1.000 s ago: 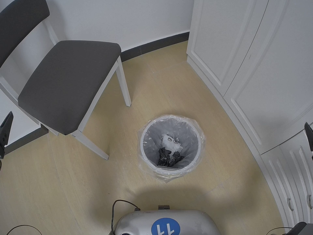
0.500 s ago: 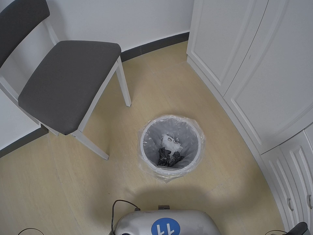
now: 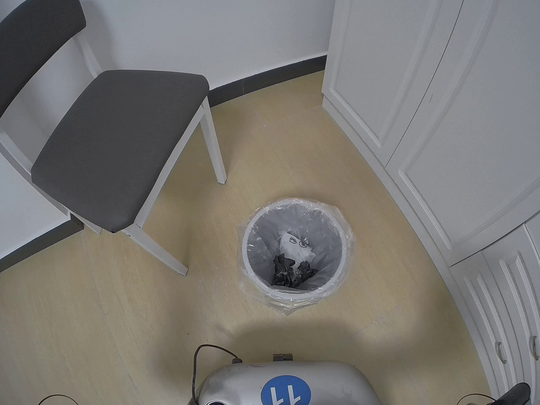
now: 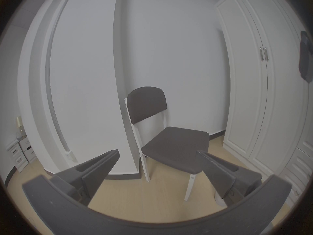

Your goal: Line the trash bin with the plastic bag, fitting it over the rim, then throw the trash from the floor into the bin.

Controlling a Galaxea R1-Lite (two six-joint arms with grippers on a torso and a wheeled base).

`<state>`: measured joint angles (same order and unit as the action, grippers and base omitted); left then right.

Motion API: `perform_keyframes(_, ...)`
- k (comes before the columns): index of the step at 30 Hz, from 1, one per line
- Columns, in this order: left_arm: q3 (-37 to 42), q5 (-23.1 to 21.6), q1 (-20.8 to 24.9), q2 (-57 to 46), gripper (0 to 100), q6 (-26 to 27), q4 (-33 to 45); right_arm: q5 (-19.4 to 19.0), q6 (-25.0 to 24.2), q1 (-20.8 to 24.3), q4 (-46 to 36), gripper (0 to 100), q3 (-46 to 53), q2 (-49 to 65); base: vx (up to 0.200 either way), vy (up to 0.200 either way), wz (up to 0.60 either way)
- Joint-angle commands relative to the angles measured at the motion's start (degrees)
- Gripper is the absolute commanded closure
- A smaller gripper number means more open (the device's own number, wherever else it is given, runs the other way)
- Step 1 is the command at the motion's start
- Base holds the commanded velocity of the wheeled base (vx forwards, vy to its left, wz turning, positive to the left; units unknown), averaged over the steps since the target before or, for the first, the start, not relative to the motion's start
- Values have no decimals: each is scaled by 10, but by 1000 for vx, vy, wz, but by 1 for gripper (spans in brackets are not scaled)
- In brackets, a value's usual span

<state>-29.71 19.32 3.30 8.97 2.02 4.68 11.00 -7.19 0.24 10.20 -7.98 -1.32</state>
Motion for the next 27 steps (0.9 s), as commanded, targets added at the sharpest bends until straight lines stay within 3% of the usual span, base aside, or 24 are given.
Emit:
perform_keyframes(1,-1,-4,-9,-54,0,-3,23,-3,2,-1,3,0,8,13,0,0,0)
perform_keyframes(4,7,-17,-17,-70,0,-4,25,-3,5,-2,3,0,6,13,0,0,0)
perform_keyframes(9,34,-81,-25,-90,0,-4,27,-2,6,-2,35,0,7,13,0,0,0)
perform_keyframes(13,76,-85,-25,-90,0,-4,10,-4,7,-2,39,0,4,13,0,0,0)
perform_keyframes(19,113,-88,-26,-90,0,-3,-56,-39,27,-2,39,0,13,13,0,0,0)
perform_keyframes(24,127,-90,-26,-90,0,0,-59,-42,38,-2,39,0,32,13,0,0,0)
perform_keyframes(27,141,-97,-26,-90,0,2,-59,-63,52,-2,43,0,68,13,0,0,0)
